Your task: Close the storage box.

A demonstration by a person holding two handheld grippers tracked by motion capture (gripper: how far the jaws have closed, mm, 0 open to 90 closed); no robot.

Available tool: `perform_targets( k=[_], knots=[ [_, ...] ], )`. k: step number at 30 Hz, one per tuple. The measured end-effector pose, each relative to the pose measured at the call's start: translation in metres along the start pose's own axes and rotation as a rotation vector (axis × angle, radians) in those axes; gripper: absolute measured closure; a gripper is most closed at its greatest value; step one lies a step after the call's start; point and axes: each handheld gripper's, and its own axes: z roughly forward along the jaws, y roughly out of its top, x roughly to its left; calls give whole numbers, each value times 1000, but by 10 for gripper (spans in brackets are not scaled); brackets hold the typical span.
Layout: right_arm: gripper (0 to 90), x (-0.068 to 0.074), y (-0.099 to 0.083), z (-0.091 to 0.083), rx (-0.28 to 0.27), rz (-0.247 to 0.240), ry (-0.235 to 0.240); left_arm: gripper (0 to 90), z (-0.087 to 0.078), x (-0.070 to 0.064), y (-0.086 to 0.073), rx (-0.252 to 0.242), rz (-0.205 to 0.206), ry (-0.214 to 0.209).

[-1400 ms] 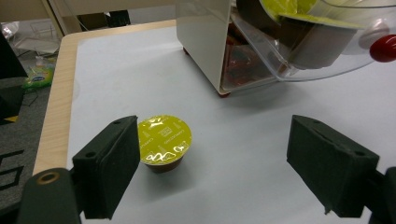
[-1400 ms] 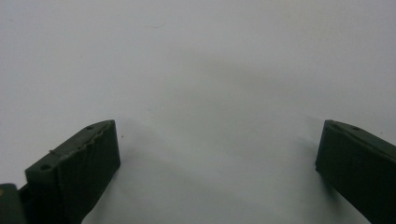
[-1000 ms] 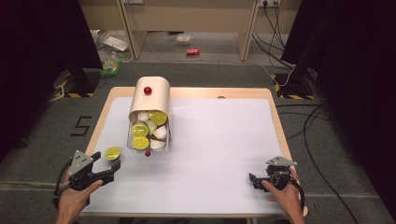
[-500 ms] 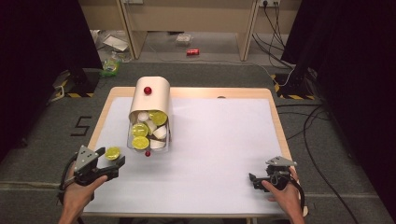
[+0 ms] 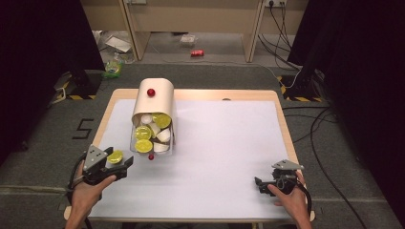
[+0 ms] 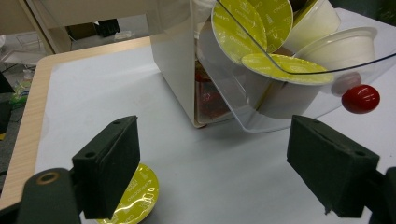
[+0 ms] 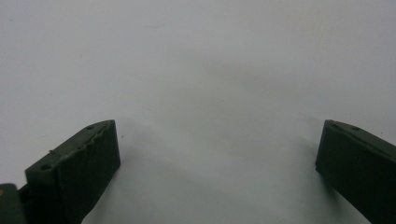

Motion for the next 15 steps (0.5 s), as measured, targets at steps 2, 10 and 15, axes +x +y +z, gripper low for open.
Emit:
perform_targets(
  k=[2, 10, 15],
  knots=[
    [3, 0, 0, 0, 0, 0, 1, 169, 1, 1, 0, 0, -2, 3],
    [3, 0, 0, 0, 0, 0, 0, 169, 4, -1, 3, -9, -10, 10],
    [3, 0, 0, 0, 0, -1, 0, 157, 6, -4, 5, -9, 2, 18]
  ],
)
